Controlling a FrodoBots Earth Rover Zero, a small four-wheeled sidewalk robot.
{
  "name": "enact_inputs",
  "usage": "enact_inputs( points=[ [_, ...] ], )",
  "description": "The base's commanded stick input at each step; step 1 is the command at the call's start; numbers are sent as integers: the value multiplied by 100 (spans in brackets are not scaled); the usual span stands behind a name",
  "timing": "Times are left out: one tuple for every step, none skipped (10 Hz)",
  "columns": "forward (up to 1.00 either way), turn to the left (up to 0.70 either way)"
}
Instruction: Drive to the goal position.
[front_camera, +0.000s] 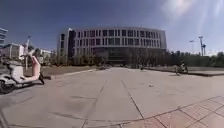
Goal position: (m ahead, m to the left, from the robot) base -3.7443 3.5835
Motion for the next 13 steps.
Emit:
enact_inputs(
  points=[
    [70,0],
    [70,0],
    [70,0],
    [70,0],
    [70,0],
    [70,0],
    [70,0],
    [70,0],
    [70,0],
    [70,0],
    [70,0],
    [70,0],
    [70,0]
  ],
)
